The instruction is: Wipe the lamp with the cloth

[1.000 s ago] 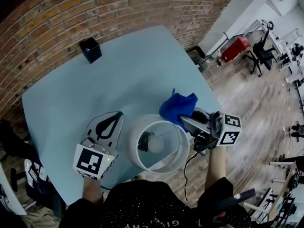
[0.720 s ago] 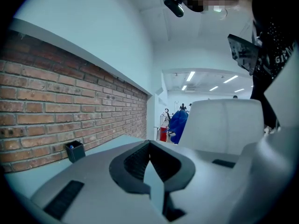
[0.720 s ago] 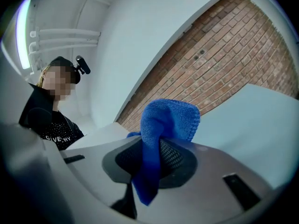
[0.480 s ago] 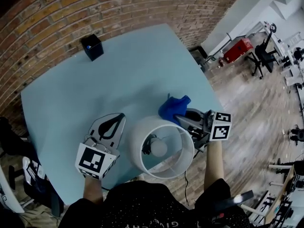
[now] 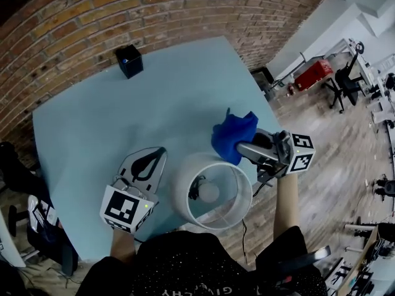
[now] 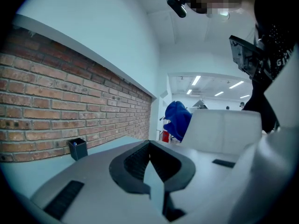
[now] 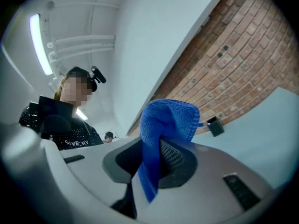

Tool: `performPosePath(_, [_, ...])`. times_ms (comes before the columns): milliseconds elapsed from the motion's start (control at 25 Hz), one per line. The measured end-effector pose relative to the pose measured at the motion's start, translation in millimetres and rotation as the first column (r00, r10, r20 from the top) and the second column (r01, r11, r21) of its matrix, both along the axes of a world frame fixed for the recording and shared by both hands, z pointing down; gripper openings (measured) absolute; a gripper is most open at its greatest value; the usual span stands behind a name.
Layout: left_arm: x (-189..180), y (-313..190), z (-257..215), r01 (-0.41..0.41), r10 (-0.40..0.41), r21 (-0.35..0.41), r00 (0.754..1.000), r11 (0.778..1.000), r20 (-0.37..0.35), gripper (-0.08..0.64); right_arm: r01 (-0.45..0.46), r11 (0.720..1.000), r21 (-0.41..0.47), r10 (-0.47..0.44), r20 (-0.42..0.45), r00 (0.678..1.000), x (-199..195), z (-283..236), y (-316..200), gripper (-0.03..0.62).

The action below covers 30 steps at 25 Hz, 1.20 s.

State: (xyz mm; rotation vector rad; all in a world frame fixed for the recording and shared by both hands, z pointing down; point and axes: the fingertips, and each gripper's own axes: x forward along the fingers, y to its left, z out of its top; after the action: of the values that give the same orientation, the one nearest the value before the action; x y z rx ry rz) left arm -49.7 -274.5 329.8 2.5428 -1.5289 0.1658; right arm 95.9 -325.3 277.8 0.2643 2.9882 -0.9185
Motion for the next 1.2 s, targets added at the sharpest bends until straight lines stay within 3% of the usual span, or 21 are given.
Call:
performPosePath(80, [0,4,-10,0.003,-0.003,0.013,1.0,1.0,-0.018,0.008,0.121,0.992,0.036,-0.123,0.058,0.991,-12,-34,8,0.074])
performPosePath(200, [2,11,-14,0.0,0.0,0.018,1.0,1.0,0.011,0.008,0.311,0.949,0.058,-0.316,0.091,0.945,-32,-63,23,0.074])
performPosePath(320, [-3,15,-9,0.021,-0.022,0.015,0.999,1.0,0.049,0.009,0.46,0.888,0.021,-0.461,0.043,0.887,-54,-53,33,0.074])
performPosePath(440, [-10,18,-2,0.034,-0.034,0.003,0.999,0.999,0.02,0.009,0.562,0.827,-0.007,-0.562,-0.031,0.826,-68,-24,43,0.074])
performPosePath(680, [-24,22,11,0.048,-0.048,-0.009,0.999,0.999,0.0,0.009,0.603,0.798,0.001,-0.599,-0.112,0.793,-91,15,46,0.074])
performPosePath(1200, [-26,23,45,0.047,-0.047,-0.008,0.999,0.999,-0.023,0.008,0.571,0.818,-0.073,-0.572,-0.201,0.795,-113,97,31,0.074])
